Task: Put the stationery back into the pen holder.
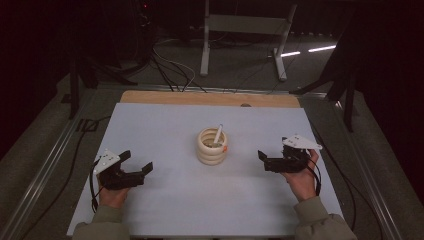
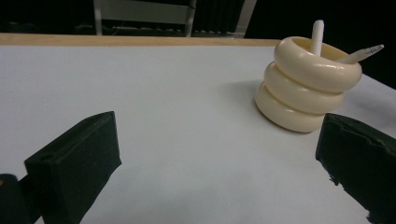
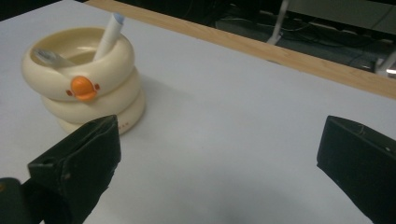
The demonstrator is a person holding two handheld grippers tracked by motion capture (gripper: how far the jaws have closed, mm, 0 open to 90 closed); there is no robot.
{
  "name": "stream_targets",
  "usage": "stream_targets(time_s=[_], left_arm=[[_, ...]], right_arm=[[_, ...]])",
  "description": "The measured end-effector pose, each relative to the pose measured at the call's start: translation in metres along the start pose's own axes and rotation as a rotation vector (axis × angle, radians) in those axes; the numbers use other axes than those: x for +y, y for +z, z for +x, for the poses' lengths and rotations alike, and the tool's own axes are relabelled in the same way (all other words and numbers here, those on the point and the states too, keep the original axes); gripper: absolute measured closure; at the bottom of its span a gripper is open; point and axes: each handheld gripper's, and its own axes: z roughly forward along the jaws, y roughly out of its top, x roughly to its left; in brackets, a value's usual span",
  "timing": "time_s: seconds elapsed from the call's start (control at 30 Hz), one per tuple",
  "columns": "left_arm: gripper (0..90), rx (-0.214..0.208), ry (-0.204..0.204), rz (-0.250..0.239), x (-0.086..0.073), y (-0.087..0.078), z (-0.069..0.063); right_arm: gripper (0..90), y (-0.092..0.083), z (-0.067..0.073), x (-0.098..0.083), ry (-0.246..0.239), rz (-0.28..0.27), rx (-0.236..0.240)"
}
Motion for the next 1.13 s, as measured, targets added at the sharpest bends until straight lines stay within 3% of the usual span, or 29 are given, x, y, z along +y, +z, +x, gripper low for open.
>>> stream_targets(time_s=[0.17,0.3,0.4,0.67,0.83,1.13], left_arm=[[0.3,0.008,0.021,-0.001,0.001,-0.001,-0.002],[0.2,0.01,0.016,-0.013,0.001,-0.002,-0.002],[0.3,0.009,0.015,-0.021,0.001,-0.003,-0.002],[0.2,-0.001,0.03,-0.025,0.001,-0.003,-0.004],[0.2,-0.001,0.025,-0.034,0.001,-0.004,-0.003],[0.2,0.011,0.03,-0.014,0.0,-0.001,-0.005]], right_arm=[[0.2,-0.004,0.003,-0.016,-0.017,-0.004,-0.027],[0.3,-0.005,0.002,-0.028,-0.014,-0.004,-0.041],[0.2,-0.004,-0.001,-0.034,0.003,0.003,-0.041],[0.2,-0.015,-0.013,-0.047,0.074,-0.052,-0.002],[0.2,-0.022,-0.018,-0.052,0.108,-0.095,-0.01],[0.2,-0.025,-0.021,-0.055,0.113,-0.109,-0.022]])
